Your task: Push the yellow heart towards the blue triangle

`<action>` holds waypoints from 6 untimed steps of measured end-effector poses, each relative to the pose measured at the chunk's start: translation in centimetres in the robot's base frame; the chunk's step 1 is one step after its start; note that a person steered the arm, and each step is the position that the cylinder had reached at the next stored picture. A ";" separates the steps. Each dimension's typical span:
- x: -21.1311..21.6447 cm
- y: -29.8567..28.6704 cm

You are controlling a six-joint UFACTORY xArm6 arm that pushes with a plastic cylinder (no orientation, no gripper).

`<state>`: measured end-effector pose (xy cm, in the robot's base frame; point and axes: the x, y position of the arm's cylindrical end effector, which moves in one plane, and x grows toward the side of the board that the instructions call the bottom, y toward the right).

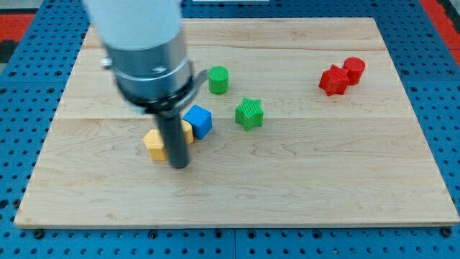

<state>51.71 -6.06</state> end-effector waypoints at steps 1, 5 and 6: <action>-3.6 1.3; -4.8 -6.2; -6.0 -6.0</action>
